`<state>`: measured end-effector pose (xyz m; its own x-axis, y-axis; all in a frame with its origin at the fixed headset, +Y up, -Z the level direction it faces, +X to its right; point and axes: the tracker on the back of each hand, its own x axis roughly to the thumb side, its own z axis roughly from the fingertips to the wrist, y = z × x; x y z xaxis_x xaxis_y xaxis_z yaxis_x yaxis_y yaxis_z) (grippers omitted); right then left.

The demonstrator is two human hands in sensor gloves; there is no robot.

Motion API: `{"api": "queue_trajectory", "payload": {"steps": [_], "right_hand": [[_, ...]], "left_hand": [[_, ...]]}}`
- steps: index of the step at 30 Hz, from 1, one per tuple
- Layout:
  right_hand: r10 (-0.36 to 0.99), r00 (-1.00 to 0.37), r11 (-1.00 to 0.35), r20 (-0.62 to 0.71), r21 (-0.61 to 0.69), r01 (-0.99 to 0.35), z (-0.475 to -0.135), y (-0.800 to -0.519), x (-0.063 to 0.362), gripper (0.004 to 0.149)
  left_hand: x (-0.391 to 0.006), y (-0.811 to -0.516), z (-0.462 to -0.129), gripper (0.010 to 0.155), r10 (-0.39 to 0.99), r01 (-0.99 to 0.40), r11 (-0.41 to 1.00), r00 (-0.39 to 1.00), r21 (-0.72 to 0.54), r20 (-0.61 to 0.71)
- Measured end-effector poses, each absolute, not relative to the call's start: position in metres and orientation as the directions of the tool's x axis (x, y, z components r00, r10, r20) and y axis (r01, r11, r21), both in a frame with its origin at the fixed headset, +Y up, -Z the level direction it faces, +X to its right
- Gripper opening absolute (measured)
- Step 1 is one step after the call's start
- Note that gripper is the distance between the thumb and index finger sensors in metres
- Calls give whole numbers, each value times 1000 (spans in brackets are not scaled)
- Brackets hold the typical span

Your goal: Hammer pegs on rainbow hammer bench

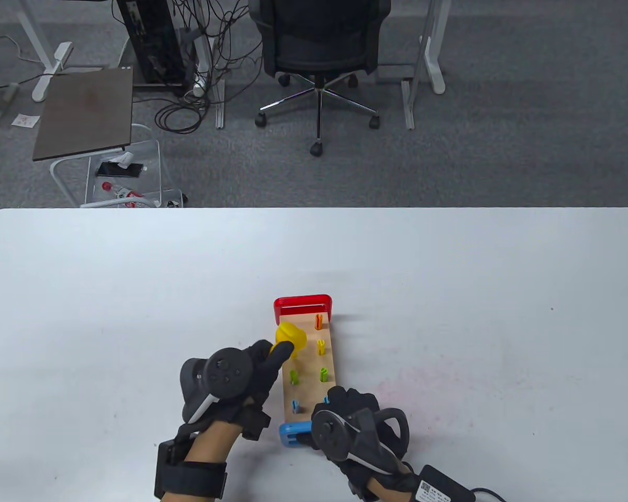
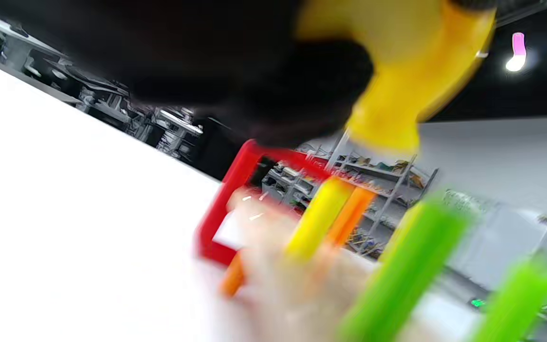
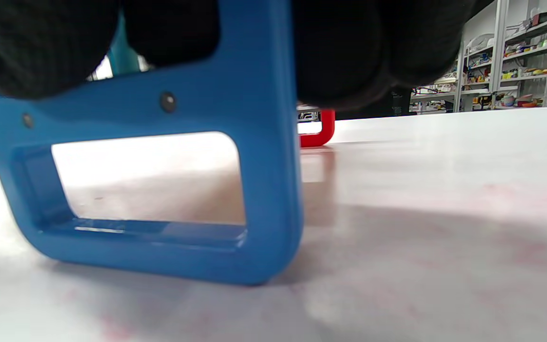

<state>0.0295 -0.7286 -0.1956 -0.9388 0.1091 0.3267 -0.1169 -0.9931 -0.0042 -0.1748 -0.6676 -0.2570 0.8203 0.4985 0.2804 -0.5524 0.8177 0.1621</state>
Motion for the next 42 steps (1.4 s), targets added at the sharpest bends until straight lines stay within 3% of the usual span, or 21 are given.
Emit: {"api": "queue_trajectory", "payload": {"steps": [3, 6, 9, 10, 11, 12, 15, 18, 21, 23, 25, 26, 27, 28, 29, 33, 36, 38, 39, 41, 42], "right_hand": [[104, -939, -994, 327, -4, -111, -196, -728, 28, 45], [104, -939, -994, 327, -3, -111, -196, -728, 28, 44], [112, -938, -993, 328, -5, -120, -196, -729, 29, 44], [113, -938, -993, 327, -7, -122, -196, -729, 29, 44], [115, -938, -992, 328, -6, -124, -196, -729, 29, 44], [115, -937, -992, 331, -5, -123, -196, -729, 29, 44], [127, -933, -991, 336, 3, -134, -197, -729, 29, 44], [127, -933, -991, 336, -1, -135, -197, -729, 29, 44], [128, -933, -991, 337, -1, -137, -197, -729, 29, 44], [130, -933, -990, 336, -1, -138, -197, -729, 30, 44], [127, -934, -991, 334, -4, -136, -196, -729, 30, 44], [125, -936, -991, 329, -5, -135, -197, -729, 30, 44], [130, -935, -990, 331, -5, -139, -196, -730, 30, 44], [130, -934, -990, 332, -5, -140, -196, -730, 30, 44], [131, -935, -990, 331, -3, -140, -196, -730, 30, 44], [128, -935, -991, 330, -3, -137, -196, -730, 30, 44], [129, -935, -990, 329, -3, -138, -196, -730, 30, 44], [128, -936, -991, 329, -3, -137, -196, -730, 30, 44], [128, -936, -991, 328, -3, -137, -196, -730, 30, 44], [126, -938, -991, 323, -6, -135, -196, -729, 30, 44], [130, -936, -990, 326, -3, -138, -196, -730, 30, 44]], "left_hand": [[-183, -635, -243, 75, 541, -658, 683, 748, 317, 386], [-181, -634, -239, 75, 530, -675, 661, 730, 328, 432], [-164, -690, -264, 74, 447, -461, 887, 872, 27, 200], [-161, -717, -268, 78, 298, -265, 927, 950, -267, 92], [-167, -715, -264, 78, 360, -305, 910, 917, -279, 172], [-161, -713, -269, 76, 559, -562, 825, 793, -60, 243], [-169, -669, -257, 75, 531, -608, 769, 779, 195, 334], [-178, -637, -245, 76, 507, -651, 672, 751, 352, 422], [-187, -631, -240, 75, 508, -667, 638, 740, 384, 441], [-188, -653, -250, 74, 500, -606, 734, 787, 306, 361], [-178, -716, -271, 75, 301, -287, 946, 950, -153, 77], [-188, -717, -267, 76, 245, -225, 945, 968, -236, 59], [-194, -715, -271, 76, 506, -511, 859, 835, -37, 214], [-194, -700, -270, 75, 617, -647, 754, 757, 115, 215], [-196, -690, -264, 75, 614, -642, 760, 759, 97, 217], [-196, -631, -242, 75, 586, -740, 578, 670, 344, 456], [-190, -617, -233, 75, 507, -715, 577, 692, 395, 513], [-183, -639, -245, 74, 474, -602, 736, 785, 309, 399], [-176, -672, -258, 74, 416, -460, 876, 872, 142, 257], [-179, -716, -266, 77, 193, -167, 950, 979, -265, 73], [-185, -712, -266, 78, 396, -361, 913, 894, -189, 209]]}}
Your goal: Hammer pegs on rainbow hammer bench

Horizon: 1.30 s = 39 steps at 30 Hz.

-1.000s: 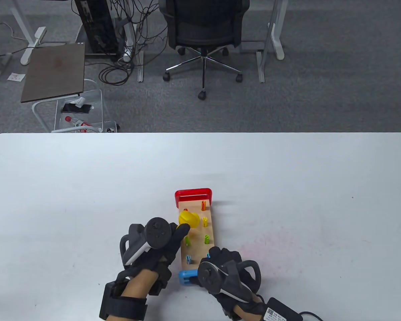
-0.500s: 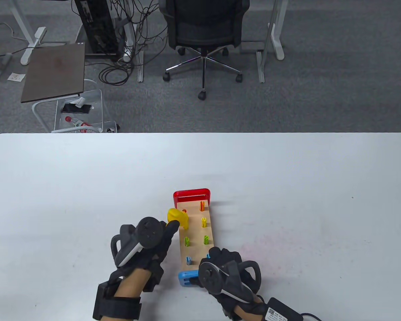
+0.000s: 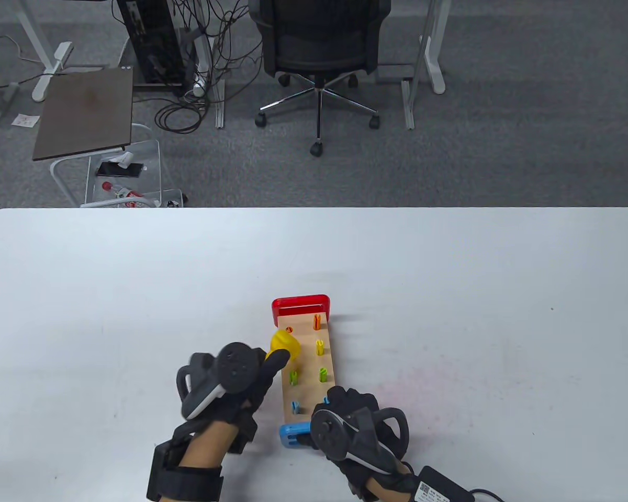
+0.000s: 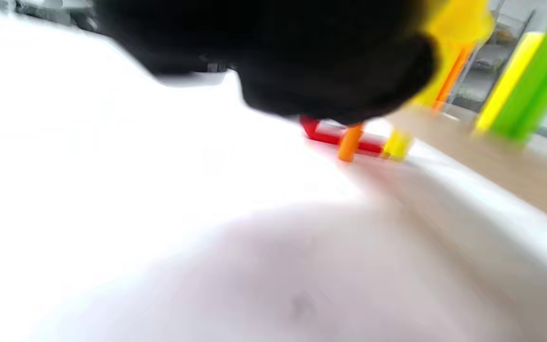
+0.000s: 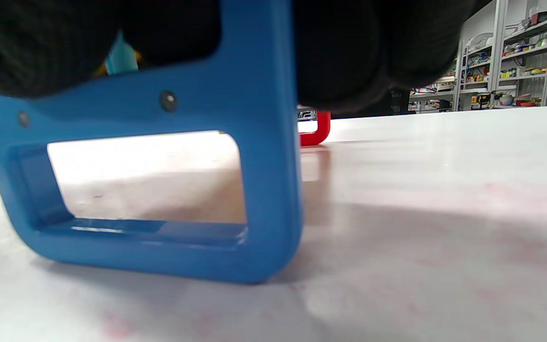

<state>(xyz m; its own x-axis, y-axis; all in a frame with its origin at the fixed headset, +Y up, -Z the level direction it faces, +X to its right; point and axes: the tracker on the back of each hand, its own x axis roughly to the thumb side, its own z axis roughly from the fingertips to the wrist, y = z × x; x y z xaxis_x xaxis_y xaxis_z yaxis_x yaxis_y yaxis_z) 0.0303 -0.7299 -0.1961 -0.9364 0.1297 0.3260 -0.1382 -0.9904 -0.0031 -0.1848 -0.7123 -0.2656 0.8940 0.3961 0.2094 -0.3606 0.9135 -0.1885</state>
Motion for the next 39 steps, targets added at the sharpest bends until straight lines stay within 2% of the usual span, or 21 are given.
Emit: {"api": "queue_trajectory", "payload": {"steps": [1, 3, 6, 9, 11, 13, 14, 15, 16, 17, 18, 21, 25, 27, 28, 30, 31, 32, 33, 36, 39], "right_hand": [[131, -936, -990, 328, -2, -140, -196, -730, 30, 44], [131, -936, -990, 328, -3, -140, -196, -730, 30, 44], [133, -935, -990, 329, -3, -142, -196, -730, 31, 44], [134, -934, -990, 330, -3, -142, -196, -730, 31, 44], [135, -934, -990, 331, -2, -144, -196, -730, 31, 44], [134, -934, -990, 331, -1, -142, -196, -730, 31, 44], [133, -934, -990, 330, 1, -141, -196, -730, 31, 44], [134, -935, -990, 329, 2, -141, -196, -730, 31, 43], [135, -934, -990, 330, 2, -142, -196, -730, 31, 43], [133, -934, -990, 331, 1, -141, -196, -730, 31, 44], [134, -934, -990, 331, 1, -142, -196, -730, 31, 44], [134, -934, -990, 331, 1, -142, -196, -730, 31, 44], [137, -933, -990, 332, 1, -144, -196, -730, 31, 43], [138, -933, -989, 333, 2, -145, -196, -730, 31, 43], [137, -933, -990, 333, 1, -144, -196, -730, 31, 43], [134, -934, -990, 332, -1, -143, -196, -730, 31, 43], [136, -934, -989, 332, -1, -145, -196, -730, 31, 43], [136, -933, -990, 333, 0, -144, -196, -730, 31, 43], [136, -933, -990, 333, 0, -144, -196, -730, 31, 43], [137, -933, -989, 333, 0, -145, -196, -730, 31, 43], [139, -932, -989, 334, 1, -147, -196, -730, 31, 43]], "left_hand": [[-183, -699, -264, 76, 550, -580, 806, 808, 116, 210], [-185, -667, -255, 75, 497, -552, 814, 822, 179, 277], [-183, -626, -238, 75, 500, -652, 673, 748, 348, 436], [-180, -614, -226, 75, 497, -710, 592, 695, 382, 519], [-176, -628, -231, 75, 453, -651, 655, 744, 383, 491], [-169, -676, -256, 74, 374, -422, 891, 891, 167, 258], [-165, -717, -265, 73, 261, -250, 963, 959, -97, 111], [-175, -723, -259, 78, 161, -149, 973, 985, -179, 57], [-175, -720, -263, 78, 394, -410, 912, 871, -9, 293], [-173, -699, -264, 76, 519, -565, 819, 805, 104, 289], [-176, -690, -257, 75, 498, -525, 846, 839, 88, 218], [-180, -638, -242, 76, 531, -652, 690, 751, 314, 392], [-182, -621, -229, 75, 488, -672, 627, 733, 394, 473], [-177, -643, -240, 75, 462, -599, 728, 788, 333, 407], [-173, -668, -252, 74, 441, -514, 831, 842, 215, 310], [-168, -731, -268, 77, 226, -200, 955, 969, -219, 100], [-177, -722, -263, 78, 438, -432, 898, 861, -84, 257], [-173, -705, -266, 76, 579, -617, 775, 779, 133, 239], [-174, -694, -263, 75, 553, -573, 818, 806, 45, 212], [-177, -642, -244, 75, 471, -593, 738, 794, 321, 385], [-180, -620, -230, 75, 434, -626, 661, 769, 415, 469]]}}
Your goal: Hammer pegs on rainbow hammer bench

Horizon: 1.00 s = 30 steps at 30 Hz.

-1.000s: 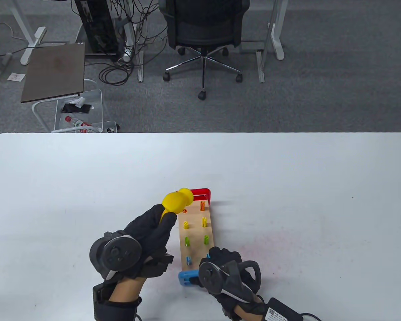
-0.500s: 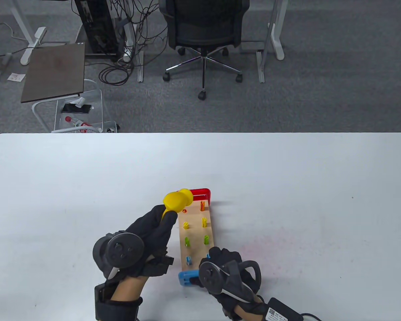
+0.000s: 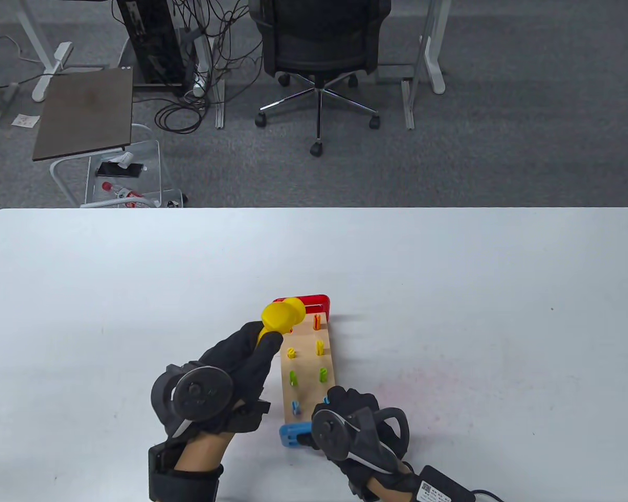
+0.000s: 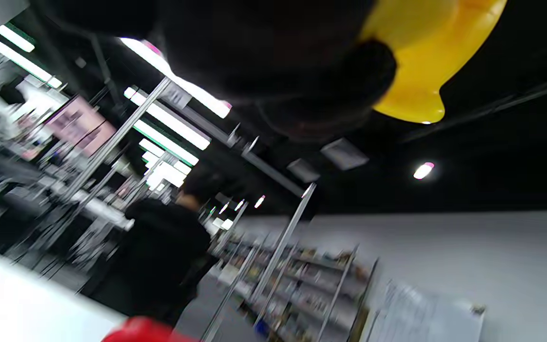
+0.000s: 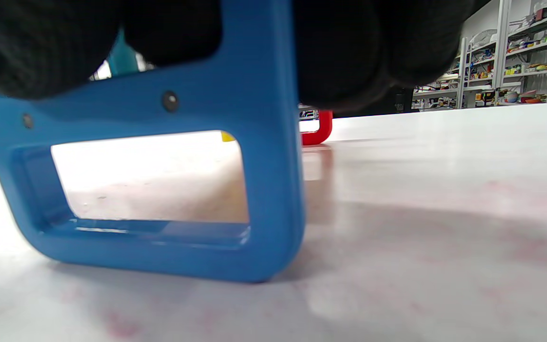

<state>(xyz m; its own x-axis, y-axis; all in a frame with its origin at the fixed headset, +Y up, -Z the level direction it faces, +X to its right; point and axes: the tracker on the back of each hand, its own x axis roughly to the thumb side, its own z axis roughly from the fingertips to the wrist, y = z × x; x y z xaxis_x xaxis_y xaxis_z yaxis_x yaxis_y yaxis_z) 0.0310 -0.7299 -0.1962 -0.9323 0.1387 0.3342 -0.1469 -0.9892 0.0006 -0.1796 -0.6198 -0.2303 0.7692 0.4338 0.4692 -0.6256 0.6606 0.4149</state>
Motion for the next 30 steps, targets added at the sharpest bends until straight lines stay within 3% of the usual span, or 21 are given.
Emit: {"api": "queue_trajectory", "payload": {"steps": [2, 4, 5, 6, 7, 8, 9, 14, 16, 18, 19, 20, 21, 22, 23, 24, 27, 30], "right_hand": [[140, -932, -989, 336, 1, -148, -196, -730, 31, 43], [140, -931, -989, 336, 0, -148, -196, -730, 31, 43], [139, -932, -989, 335, 0, -148, -196, -730, 31, 43], [136, -933, -989, 333, -2, -145, -196, -730, 31, 43], [137, -932, -989, 335, -4, -147, -196, -730, 31, 43], [139, -932, -989, 335, -1, -147, -196, -730, 31, 43], [138, -932, -989, 335, -1, -147, -196, -730, 31, 43], [136, -933, -989, 334, -2, -145, -196, -730, 31, 43], [138, -932, -989, 335, -1, -147, -196, -730, 31, 43], [139, -931, -989, 336, -1, -148, -196, -730, 31, 43], [139, -931, -989, 337, -2, -148, -196, -730, 31, 43], [140, -931, -989, 337, -3, -149, -196, -730, 31, 43], [139, -931, -989, 337, -3, -149, -196, -730, 31, 43], [141, -930, -989, 338, -3, -151, -196, -730, 31, 43], [142, -930, -988, 340, 0, -151, -196, -730, 31, 43], [142, -930, -988, 340, -1, -152, -196, -730, 31, 43], [140, -931, -989, 338, -2, -149, -196, -730, 31, 44], [140, -931, -989, 338, -3, -149, -196, -730, 31, 43]], "left_hand": [[-179, -626, -231, 74, 443, -634, 662, 762, 400, 473], [-175, -663, -247, 73, 424, -528, 795, 836, 299, 347], [-169, -703, -262, 73, 320, -340, 936, 929, 88, 187], [-173, -727, -263, 76, 145, -129, 971, 987, -199, 65], [-181, -718, -260, 76, 328, -307, 943, 925, -129, 193], [-178, -705, -264, 74, 514, -556, 818, 821, 144, 249], [-180, -691, -264, 74, 548, -585, 805, 797, 97, 254], [-183, -615, -232, 74, 521, -698, 614, 710, 369, 475], [-183, -611, -226, 74, 472, -684, 600, 722, 416, 507], [-181, -632, -234, 73, 445, -623, 676, 771, 393, 456], [-175, -669, -250, 73, 418, -508, 821, 846, 261, 331], [-170, -703, -261, 73, 351, -366, 929, 919, 57, 179], [-169, -732, -262, 75, 193, -171, 962, 977, -213, 85], [-181, -722, -262, 75, 395, -394, 917, 878, -58, 271], [-176, -710, -264, 75, 529, -582, 797, 801, 163, 280], [-178, -687, -258, 74, 526, -561, 822, 814, 100, 246], [-178, -632, -239, 74, 433, -582, 726, 801, 367, 413], [-178, -607, -223, 74, 388, -618, 631, 775, 469, 499]]}}
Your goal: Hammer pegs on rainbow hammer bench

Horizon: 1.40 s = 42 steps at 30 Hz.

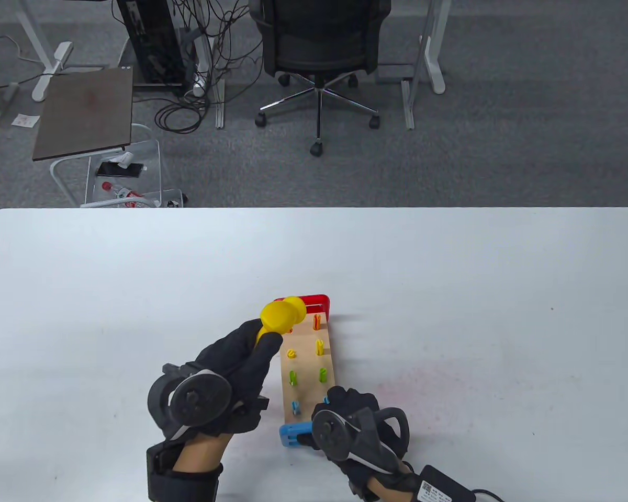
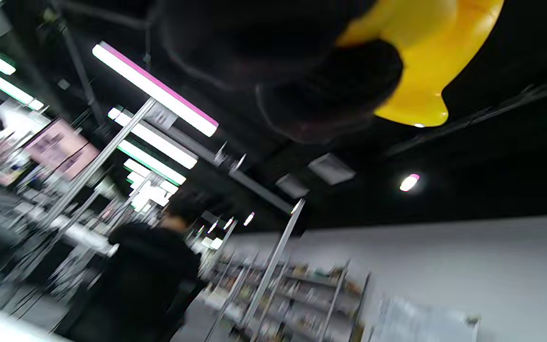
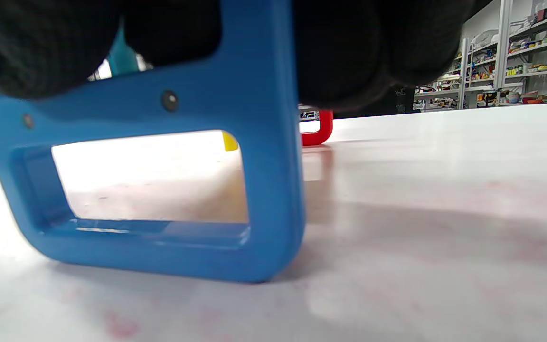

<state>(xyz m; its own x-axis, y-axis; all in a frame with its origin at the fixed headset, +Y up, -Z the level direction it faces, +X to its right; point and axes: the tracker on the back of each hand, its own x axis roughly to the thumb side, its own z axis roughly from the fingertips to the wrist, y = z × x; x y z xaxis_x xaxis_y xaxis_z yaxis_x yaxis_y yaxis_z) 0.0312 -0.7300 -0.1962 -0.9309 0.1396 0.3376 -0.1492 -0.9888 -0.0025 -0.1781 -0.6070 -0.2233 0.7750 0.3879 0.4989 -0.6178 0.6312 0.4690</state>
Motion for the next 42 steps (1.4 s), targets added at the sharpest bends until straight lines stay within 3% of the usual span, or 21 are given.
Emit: {"api": "queue_trajectory", "payload": {"steps": [3, 6, 8, 9, 12, 15, 18, 20, 21, 22, 23, 24, 27, 30, 34, 35, 37, 38, 39, 40, 42], "right_hand": [[140, -931, -989, 338, -2, -149, -196, -730, 31, 43], [136, -933, -989, 335, -4, -146, -196, -730, 31, 44], [139, -931, -989, 338, -1, -148, -196, -730, 31, 43], [139, -931, -989, 338, -2, -148, -196, -731, 31, 43], [137, -931, -989, 337, -4, -147, -196, -730, 31, 44], [139, -931, -989, 339, -5, -149, -196, -731, 31, 43], [139, -930, -989, 340, -5, -149, -196, -731, 31, 43], [139, -931, -989, 339, -5, -149, -196, -731, 31, 44], [138, -931, -989, 339, -5, -148, -196, -731, 31, 44], [139, -930, -989, 339, -5, -149, -196, -730, 31, 44], [139, -930, -989, 340, -4, -149, -196, -730, 32, 43], [140, -930, -989, 341, -2, -150, -196, -731, 32, 43], [141, -929, -988, 342, -3, -152, -196, -731, 32, 44], [140, -930, -989, 341, -5, -150, -196, -731, 32, 43], [138, -931, -989, 339, -4, -148, -196, -730, 31, 44], [138, -931, -989, 339, -4, -148, -196, -730, 31, 44], [135, -932, -989, 336, -6, -145, -195, -730, 31, 44], [134, -933, -989, 334, -6, -145, -195, -730, 31, 44], [136, -932, -989, 336, -6, -146, -195, -730, 32, 44], [134, -932, -989, 336, -5, -145, -195, -730, 32, 44], [136, -931, -989, 338, -6, -147, -195, -731, 32, 44]], "left_hand": [[-174, -644, -236, 73, 409, -583, 715, 796, 386, 446], [-178, -725, -251, 75, 143, -134, 987, 984, -91, 108], [-174, -703, -267, 74, 426, -481, 863, 858, 157, 286], [-181, -676, -253, 74, 430, -473, 863, 872, 178, 233], [-182, -628, -236, 75, 459, -601, 700, 793, 385, 401], [-182, -608, -222, 74, 430, -639, 619, 762, 456, 484], [-178, -635, -235, 74, 389, -560, 711, 818, 426, 424], [-170, -684, -259, 73, 363, -403, 901, 903, 161, 230], [-164, -724, -263, 73, 251, -237, 959, 965, -154, 76], [-171, -724, -255, 74, 274, -263, 962, 942, -80, 194], [-168, -714, -260, 74, 370, -426, 887, 887, 180, 275], [-164, -697, -261, 73, 367, -398, 912, 900, 99, 234], [-166, -645, -244, 73, 356, -489, 792, 856, 366, 374], [-173, -612, -227, 74, 401, -586, 674, 802, 450, 443], [-175, -633, -239, 73, 402, -553, 738, 821, 387, 405], [-174, -649, -248, 72, 402, -504, 814, 847, 289, 347], [-165, -732, -269, 73, 225, -201, 962, 967, -186, 119], [-178, -727, -265, 74, 167, -147, 973, 980, -175, 107], [-176, -713, -276, 74, 480, -527, 847, 815, 71, 325], [-174, -694, -272, 73, 454, -458, 889, 876, -14, 162], [-175, -657, -257, 72, 273, -349, 909, 911, 229, 308]]}}
